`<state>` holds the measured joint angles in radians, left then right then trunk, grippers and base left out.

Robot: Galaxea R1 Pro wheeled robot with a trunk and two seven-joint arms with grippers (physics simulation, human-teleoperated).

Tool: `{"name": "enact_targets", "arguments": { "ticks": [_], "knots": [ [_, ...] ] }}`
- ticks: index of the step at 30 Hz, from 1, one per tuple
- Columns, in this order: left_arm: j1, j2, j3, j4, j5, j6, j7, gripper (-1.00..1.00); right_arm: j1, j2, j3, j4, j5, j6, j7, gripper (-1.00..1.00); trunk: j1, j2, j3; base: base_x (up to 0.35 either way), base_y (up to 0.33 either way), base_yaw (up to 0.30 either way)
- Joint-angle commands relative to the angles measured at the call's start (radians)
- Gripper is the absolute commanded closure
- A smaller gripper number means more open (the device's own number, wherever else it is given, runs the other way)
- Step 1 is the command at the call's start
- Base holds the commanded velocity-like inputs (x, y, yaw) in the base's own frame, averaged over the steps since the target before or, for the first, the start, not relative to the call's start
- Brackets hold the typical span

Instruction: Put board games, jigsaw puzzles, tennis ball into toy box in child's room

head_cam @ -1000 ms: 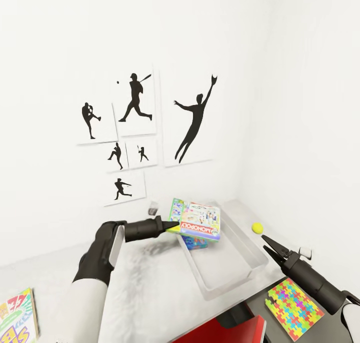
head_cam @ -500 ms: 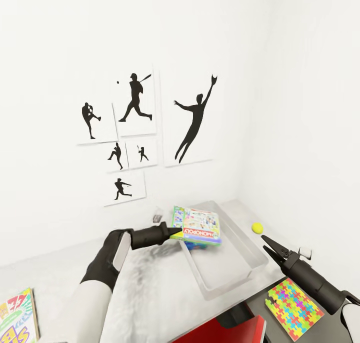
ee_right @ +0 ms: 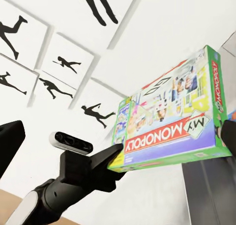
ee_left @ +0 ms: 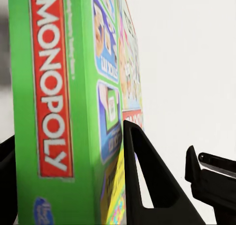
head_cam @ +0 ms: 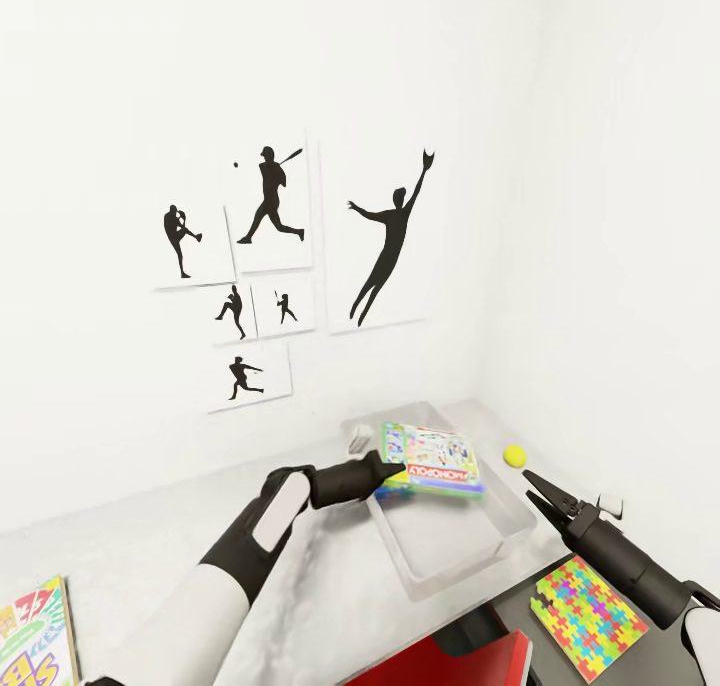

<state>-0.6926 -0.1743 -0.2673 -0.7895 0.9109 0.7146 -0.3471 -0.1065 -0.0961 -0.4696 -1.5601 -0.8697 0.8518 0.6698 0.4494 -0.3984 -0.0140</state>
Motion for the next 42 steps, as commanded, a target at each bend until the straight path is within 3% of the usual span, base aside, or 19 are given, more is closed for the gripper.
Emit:
{"name": "enact_targets", "arguments": {
  "ticks": [1,7,12,14,17,21,28,36,42],
  "knots": [
    [-0.001,0.0,-0.007,-0.001,0.015,-0.001,0.016,1.0,-0.001,0.0,-0.001,0.0,0.0,0.006,0.003,-1.0,0.001,-0.002,-0.001,0.0,0.0,0.0],
    [-0.001,0.0,-0.063,-0.003,0.056,-0.049,0.084,1.0,-0.001,0.0,-0.001,0.0,0.0,0.006,0.02,-1.0,0.001,-0.002,-0.001,0.0,0.0,0.0],
    [-0.001,0.0,-0.159,0.0,0.109,-0.106,0.096,1.0,-0.001,0.0,-0.001,0.0,0.0,0.006,0.033,-1.0,0.001,-0.002,-0.001,0.0,0.0,0.0],
    [-0.001,0.0,-0.226,0.001,0.179,-0.136,0.128,1.0,-0.001,0.0,-0.001,0.0,0.0,0.006,0.041,-1.0,0.001,-0.002,-0.001,0.0,0.0,0.0],
    [-0.001,0.0,-0.26,-0.001,0.242,-0.152,0.17,1.0,-0.001,0.0,-0.001,0.0,0.0,0.006,0.046,-1.0,0.001,-0.002,-0.001,0.0,0.0,0.0],
    [-0.001,0.0,-0.303,-0.003,0.275,-0.192,0.205,1.0,-0.001,-0.001,-0.002,0.0,0.0,0.006,0.048,-1.0,0.001,-0.002,-0.001,0.0,0.0,0.0],
    [-0.001,0.0,-0.322,-0.004,0.287,-0.234,0.222,1.0,-0.001,-0.001,-0.003,0.0,0.0,0.006,0.048,-1.0,0.001,-0.002,-0.001,0.0,0.0,0.0],
    [-0.001,0.0,-0.342,-0.005,0.295,-0.301,0.326,1.0,0.0,-0.001,-0.003,0.0,0.0,0.006,0.048,-1.0,0.001,-0.002,-0.005,0.0,0.0,0.0],
    [-0.001,0.0,-0.359,-0.017,0.303,-0.314,0.346,1.0,-0.001,-0.001,-0.003,0.0,0.0,0.006,0.048,-1.0,0.001,-0.002,-0.013,0.0,0.0,0.0]
  ]
}}
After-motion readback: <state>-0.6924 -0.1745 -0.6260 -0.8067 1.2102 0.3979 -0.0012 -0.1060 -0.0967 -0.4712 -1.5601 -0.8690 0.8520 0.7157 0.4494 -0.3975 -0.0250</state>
